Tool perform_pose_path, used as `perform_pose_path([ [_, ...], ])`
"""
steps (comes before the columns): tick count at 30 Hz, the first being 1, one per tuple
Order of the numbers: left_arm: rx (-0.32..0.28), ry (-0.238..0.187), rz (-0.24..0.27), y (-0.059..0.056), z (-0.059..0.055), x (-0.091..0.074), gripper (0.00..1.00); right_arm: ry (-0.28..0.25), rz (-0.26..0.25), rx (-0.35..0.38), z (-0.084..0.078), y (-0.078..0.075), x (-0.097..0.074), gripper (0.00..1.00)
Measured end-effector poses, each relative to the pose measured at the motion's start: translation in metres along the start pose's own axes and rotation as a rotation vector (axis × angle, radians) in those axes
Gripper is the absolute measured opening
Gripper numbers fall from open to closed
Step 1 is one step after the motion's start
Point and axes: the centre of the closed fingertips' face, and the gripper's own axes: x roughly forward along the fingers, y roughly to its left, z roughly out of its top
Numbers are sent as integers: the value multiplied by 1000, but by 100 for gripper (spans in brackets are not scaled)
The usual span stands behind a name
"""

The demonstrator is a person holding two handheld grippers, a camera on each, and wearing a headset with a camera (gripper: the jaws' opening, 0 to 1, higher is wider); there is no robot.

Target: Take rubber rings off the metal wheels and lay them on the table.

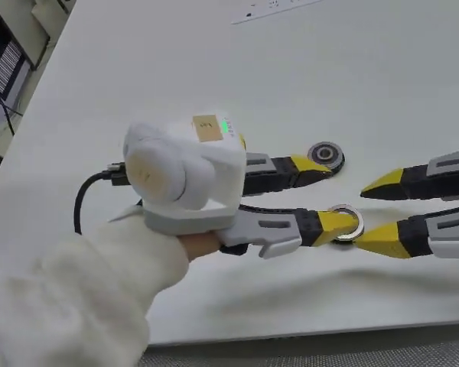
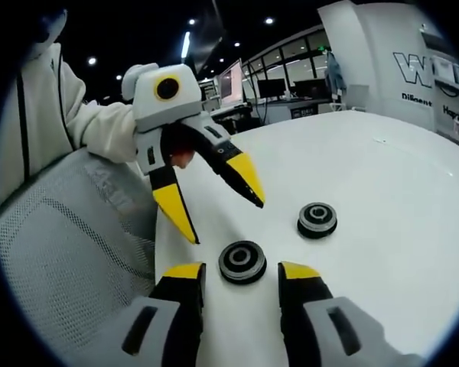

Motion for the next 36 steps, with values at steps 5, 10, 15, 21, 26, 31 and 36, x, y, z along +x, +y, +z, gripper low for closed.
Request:
perform_pose_path([
  [5, -12, 30, -14, -6, -12, 8, 33, 6, 4, 5, -5, 0, 4, 34],
  [10, -17, 54, -18, -9, -21, 13, 30, 15, 12, -10, -10, 2, 8, 31],
  [15, -24, 76, -11, -7, -28, 15, 26, 15, 14, -23, -11, 1, 10, 27],
  [21, -19, 80, -12, -8, -30, 17, 20, 12, 10, -43, -11, -1, 10, 23],
  [26, -22, 77, -1, -4, -32, 17, 17, 15, 2, -67, -10, -2, 8, 22],
  [31, 40, 77, 8, -3, -32, 16, 14, 18, -5, -86, -9, -2, 8, 22],
  [36, 29, 61, 4, -2, -32, 15, 14, 21, -13, -99, -9, -3, 8, 22],
])
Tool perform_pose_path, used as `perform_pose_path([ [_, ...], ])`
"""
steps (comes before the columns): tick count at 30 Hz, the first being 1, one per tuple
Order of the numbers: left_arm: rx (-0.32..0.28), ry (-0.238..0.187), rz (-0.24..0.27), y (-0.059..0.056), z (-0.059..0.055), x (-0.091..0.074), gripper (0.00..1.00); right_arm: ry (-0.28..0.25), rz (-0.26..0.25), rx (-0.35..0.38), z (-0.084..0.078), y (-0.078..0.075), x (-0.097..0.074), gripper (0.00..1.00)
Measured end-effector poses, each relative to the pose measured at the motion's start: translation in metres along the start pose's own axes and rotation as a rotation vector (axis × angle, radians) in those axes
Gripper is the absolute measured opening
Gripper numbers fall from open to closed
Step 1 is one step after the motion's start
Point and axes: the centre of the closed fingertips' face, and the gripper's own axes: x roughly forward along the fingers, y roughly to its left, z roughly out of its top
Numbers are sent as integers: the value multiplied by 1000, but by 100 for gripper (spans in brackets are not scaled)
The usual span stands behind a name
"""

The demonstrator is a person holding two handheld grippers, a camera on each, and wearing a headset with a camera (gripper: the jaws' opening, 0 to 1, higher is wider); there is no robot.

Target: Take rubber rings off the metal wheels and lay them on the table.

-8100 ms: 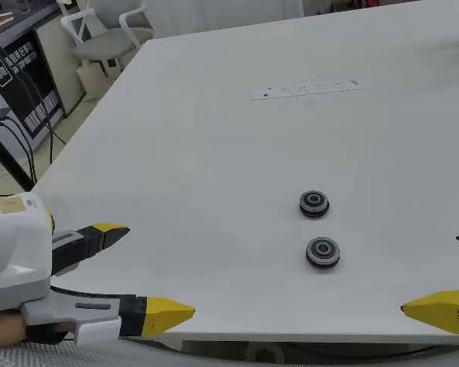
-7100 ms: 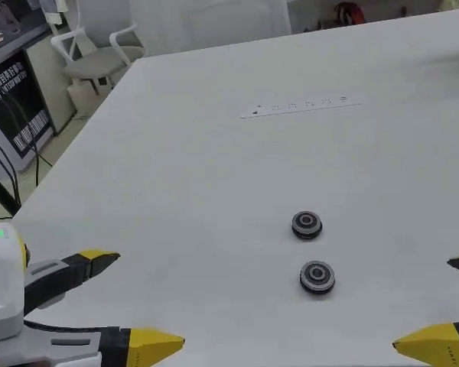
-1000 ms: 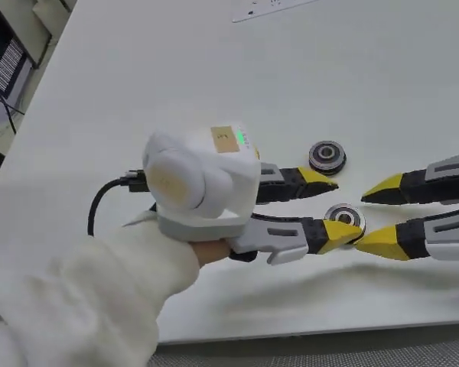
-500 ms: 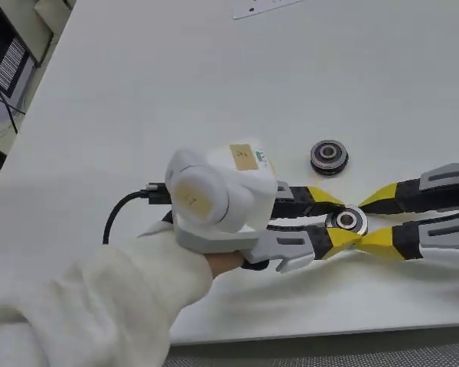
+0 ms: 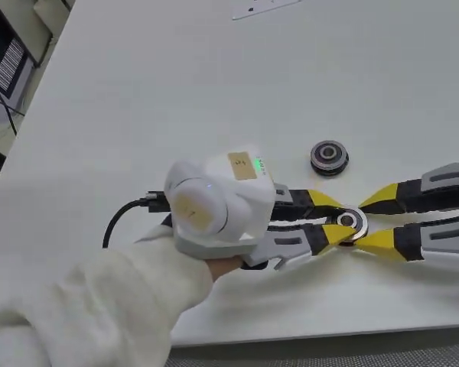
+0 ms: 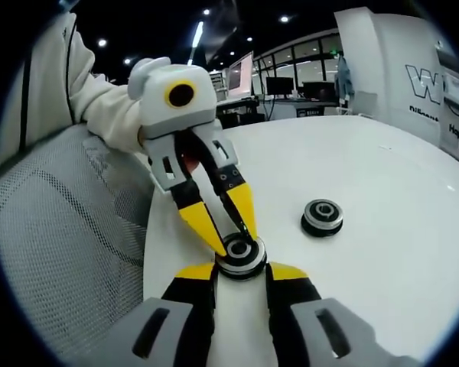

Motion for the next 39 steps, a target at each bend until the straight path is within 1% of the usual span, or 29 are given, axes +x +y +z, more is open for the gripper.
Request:
perform_pose_path([
  [7, -2, -8, 3, -1, 0, -1, 14, -1, 0, -11, 0, 1, 1, 22],
  [10, -3, -8, 4, -1, 1, 0, 14, -1, -2, -28, 0, 1, 0, 22],
  [13, -3, -14, 5, -2, 0, -1, 14, -6, 1, -8, -1, 0, 0, 21],
  [17, -8, -20, 6, -2, 1, 0, 14, -4, 1, -18, -2, 1, -1, 20],
  [27, -11, -24, 6, -2, 0, 1, 14, 2, 3, -7, -4, 1, -2, 17],
  [28, -11, -25, 6, -2, 0, 1, 14, 9, 1, -10, -5, 0, -2, 17],
  [29, -13, -27, 6, -2, 0, 1, 14, 54, -13, -37, -13, -3, -4, 11],
  [30, -15, -27, 7, -2, 0, 1, 14, 28, -4, -26, -9, 0, -4, 9],
  [31, -14, -28, 8, -2, 0, 1, 14, 30, -9, -11, -9, -1, -5, 7],
  [33, -13, -28, 8, -2, 0, 1, 14, 32, -6, -32, -9, -1, -5, 7],
  [36, -15, -27, 8, -1, 0, 2, 14, 35, -7, -24, -9, -1, -5, 7],
  [39, -15, -27, 9, -1, -1, 2, 14, 44, -16, -47, -9, -1, -5, 5],
])
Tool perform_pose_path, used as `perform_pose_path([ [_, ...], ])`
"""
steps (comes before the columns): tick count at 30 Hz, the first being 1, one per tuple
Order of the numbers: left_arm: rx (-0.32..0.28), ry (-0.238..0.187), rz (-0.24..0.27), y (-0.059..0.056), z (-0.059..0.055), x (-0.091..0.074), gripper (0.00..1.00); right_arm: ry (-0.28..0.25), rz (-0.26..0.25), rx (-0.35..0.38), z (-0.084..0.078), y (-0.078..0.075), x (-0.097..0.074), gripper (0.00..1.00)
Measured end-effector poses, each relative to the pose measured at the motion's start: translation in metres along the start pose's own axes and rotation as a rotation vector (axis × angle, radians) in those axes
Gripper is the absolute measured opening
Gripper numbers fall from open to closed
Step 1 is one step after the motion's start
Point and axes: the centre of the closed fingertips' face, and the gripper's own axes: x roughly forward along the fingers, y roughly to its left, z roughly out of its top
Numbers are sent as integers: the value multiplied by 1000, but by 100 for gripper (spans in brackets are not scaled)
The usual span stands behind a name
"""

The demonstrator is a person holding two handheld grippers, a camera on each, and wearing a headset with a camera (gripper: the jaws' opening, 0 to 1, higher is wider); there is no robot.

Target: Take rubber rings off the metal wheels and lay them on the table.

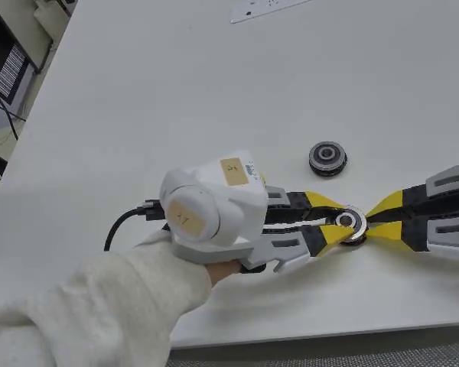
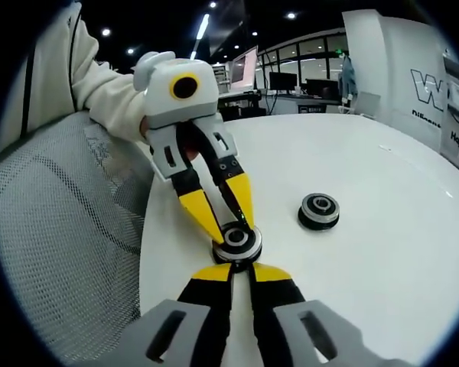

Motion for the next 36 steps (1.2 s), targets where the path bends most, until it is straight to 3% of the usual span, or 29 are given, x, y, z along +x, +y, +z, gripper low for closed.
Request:
perform_pose_path([
  [7, 4, -2, -1, 0, 0, 0, 14, 27, -38, -90, 1, -2, 1, 2],
  [14, 12, -1, 3, 1, 0, 0, 14, 32, -62, -48, 0, -6, 0, 1],
  [22, 16, -3, 6, 1, 0, 1, 13, 49, -107, -86, 0, -12, -1, 0],
  [28, 18, -4, 7, 1, 0, 1, 13, -3, -98, 95, 1, -15, -2, 0],
  [30, 16, -6, 6, 1, 0, 0, 13, -35, -86, 182, 2, -16, -4, 0],
  [34, 14, -24, 5, 1, -1, 0, 13, -114, -40, 433, 2, -19, -7, 0],
  [36, 16, -28, 4, 1, -1, 0, 13, -147, -23, 504, 3, -20, -8, 0],
])
